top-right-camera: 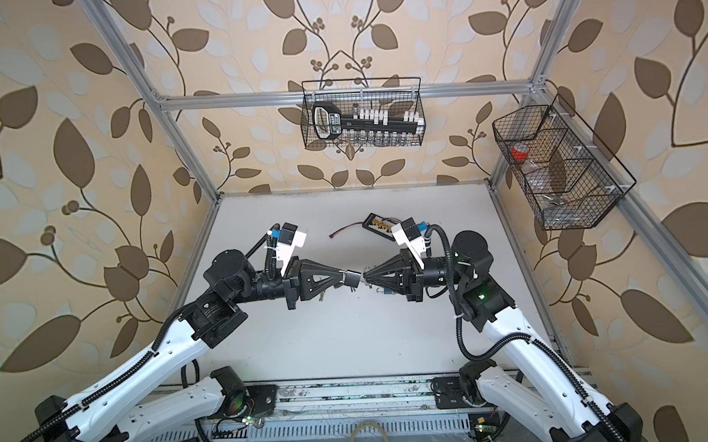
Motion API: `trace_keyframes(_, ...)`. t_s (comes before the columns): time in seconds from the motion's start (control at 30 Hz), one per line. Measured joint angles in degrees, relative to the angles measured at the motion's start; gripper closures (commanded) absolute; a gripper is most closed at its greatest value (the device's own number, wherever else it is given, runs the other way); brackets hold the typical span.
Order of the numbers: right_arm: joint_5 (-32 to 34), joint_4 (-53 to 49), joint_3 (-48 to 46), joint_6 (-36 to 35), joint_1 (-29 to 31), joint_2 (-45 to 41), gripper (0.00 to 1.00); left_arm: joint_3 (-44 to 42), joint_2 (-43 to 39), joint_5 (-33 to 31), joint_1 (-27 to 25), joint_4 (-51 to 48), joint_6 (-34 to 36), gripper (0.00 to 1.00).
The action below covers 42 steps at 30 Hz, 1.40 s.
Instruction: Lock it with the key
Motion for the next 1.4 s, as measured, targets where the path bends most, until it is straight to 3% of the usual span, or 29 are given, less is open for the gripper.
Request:
trace_keyframes(0.23,5.16,-4.98,0.0,-3.76,0.5,-2.93,1.0,0.15,-0.94,-2.1,-0.04,-3.56,2.69,1.0)
trace_keyframes(0.53,30.03,-13.42,-5.9,-9.51,-0.63,-13.44,1.0,4.94,-3.91,-8.15,4.26,-17.42,9.68,1.0)
trace_keyframes(0.77,44.17,-18.36,-14.27,-8.33,-5.55,-11.45,1.0,12.55,7.34,-8.85,4.48,-24.63,13.68,1.0)
trace_keyframes(1.17,40.17,-13.68,-22.73,-3.17,-24.94,-3.19,1.0,29.92,43.17,-5.75,3.19,-36.57,20.48,1.0)
trace_keyframes(1.4,36.09,-10.08,-22.73,-2.8,-27.3,-0.26,1.0,47.06,63.67,-2.47,2.86,-46.49,27.67,1.0)
